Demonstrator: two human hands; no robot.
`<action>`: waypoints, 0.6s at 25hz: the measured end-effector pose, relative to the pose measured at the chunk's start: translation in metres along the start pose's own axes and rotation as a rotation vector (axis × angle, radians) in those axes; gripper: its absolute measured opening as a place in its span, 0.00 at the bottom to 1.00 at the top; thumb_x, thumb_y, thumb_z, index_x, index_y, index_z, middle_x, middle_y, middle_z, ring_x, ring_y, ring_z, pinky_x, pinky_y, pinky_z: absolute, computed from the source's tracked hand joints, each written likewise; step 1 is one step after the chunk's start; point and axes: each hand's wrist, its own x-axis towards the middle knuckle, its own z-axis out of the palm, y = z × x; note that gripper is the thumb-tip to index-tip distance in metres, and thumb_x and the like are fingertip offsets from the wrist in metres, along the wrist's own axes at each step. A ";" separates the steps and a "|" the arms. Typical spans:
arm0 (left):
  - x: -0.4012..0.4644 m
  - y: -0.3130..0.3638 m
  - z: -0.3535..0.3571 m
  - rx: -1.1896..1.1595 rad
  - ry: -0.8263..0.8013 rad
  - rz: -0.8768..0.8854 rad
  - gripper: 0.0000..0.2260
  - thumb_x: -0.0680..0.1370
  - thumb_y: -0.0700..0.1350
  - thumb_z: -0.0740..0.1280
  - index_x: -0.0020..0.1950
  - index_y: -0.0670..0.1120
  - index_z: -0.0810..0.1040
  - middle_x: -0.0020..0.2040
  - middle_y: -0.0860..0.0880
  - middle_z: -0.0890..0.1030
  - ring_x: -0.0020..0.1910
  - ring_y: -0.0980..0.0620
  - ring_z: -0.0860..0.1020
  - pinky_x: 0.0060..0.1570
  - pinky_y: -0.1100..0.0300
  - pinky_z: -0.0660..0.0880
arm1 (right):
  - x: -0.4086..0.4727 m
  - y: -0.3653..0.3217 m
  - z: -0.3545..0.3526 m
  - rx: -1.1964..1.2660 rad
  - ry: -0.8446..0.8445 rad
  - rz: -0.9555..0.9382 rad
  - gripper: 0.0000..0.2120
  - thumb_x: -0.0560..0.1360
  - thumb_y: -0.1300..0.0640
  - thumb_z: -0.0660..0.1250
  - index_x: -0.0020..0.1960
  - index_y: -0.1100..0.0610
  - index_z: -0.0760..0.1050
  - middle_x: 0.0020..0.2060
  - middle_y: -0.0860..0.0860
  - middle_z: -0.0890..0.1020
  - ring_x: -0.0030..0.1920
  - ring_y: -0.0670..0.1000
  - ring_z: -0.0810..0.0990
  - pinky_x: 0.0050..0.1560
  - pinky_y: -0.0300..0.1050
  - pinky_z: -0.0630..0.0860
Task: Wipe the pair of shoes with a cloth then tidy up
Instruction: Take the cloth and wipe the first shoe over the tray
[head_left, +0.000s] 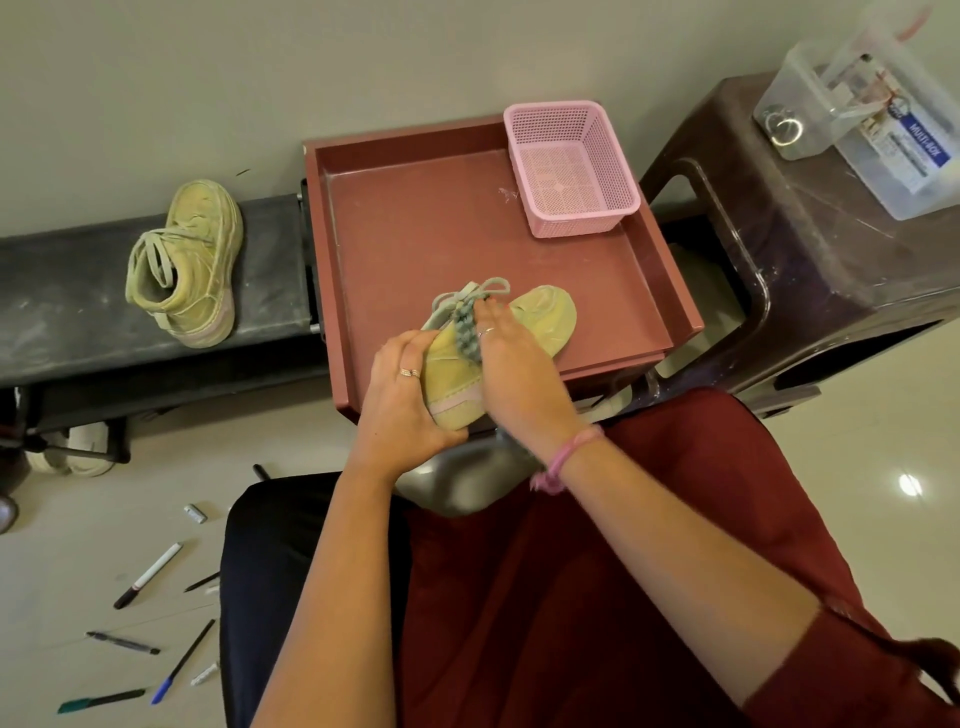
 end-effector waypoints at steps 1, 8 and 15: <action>0.000 -0.001 -0.001 -0.011 -0.002 -0.009 0.45 0.57 0.51 0.81 0.70 0.45 0.66 0.65 0.48 0.68 0.63 0.51 0.67 0.64 0.57 0.67 | -0.017 -0.008 0.007 0.003 0.011 -0.041 0.31 0.76 0.68 0.58 0.76 0.64 0.50 0.75 0.60 0.56 0.76 0.57 0.53 0.76 0.48 0.49; 0.001 -0.001 0.000 0.005 -0.006 -0.017 0.46 0.55 0.49 0.81 0.70 0.45 0.66 0.65 0.48 0.68 0.62 0.50 0.67 0.63 0.52 0.69 | 0.006 0.003 0.006 -0.142 0.017 0.053 0.26 0.79 0.64 0.53 0.76 0.65 0.51 0.74 0.60 0.59 0.74 0.57 0.57 0.75 0.48 0.53; 0.000 -0.004 0.001 -0.001 0.000 -0.007 0.45 0.56 0.48 0.81 0.70 0.45 0.66 0.65 0.47 0.68 0.63 0.49 0.67 0.64 0.54 0.68 | -0.030 -0.002 0.008 -0.217 -0.001 -0.150 0.29 0.78 0.64 0.56 0.76 0.66 0.48 0.75 0.63 0.55 0.75 0.59 0.54 0.75 0.51 0.53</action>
